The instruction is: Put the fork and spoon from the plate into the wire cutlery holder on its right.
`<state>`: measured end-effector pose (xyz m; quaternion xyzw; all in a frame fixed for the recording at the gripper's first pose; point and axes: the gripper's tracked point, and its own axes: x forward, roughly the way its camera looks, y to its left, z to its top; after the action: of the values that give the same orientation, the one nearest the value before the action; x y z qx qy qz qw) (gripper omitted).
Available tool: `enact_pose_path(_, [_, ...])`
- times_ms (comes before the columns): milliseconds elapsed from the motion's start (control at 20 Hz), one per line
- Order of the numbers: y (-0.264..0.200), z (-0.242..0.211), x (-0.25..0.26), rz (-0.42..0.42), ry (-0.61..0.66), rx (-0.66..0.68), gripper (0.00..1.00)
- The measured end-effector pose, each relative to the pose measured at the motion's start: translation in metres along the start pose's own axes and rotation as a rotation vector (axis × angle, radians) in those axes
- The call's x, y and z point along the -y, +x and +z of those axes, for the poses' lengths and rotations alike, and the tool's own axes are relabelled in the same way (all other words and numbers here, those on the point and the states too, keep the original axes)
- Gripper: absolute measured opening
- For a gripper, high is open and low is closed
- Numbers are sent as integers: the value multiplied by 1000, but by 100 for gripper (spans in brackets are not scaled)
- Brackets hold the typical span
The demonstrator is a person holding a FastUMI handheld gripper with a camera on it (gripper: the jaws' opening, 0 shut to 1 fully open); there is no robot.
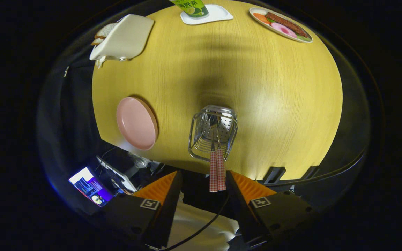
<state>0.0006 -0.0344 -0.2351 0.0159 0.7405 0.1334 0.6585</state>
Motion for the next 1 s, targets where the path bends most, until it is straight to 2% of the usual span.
enact_pose_path(50, [-9,1,-6,21,-1,40,91])
enact_pose_path(150, [-19,0,-14,53,-3,99,99])
enact_pose_path(500, [-69,-2,-34,116,-21,355,100])
enact_pose_path(800, [-116,-1,-43,88,-22,688,100])
enact_pose_path(1000, [-150,0,-45,1,8,981,99])
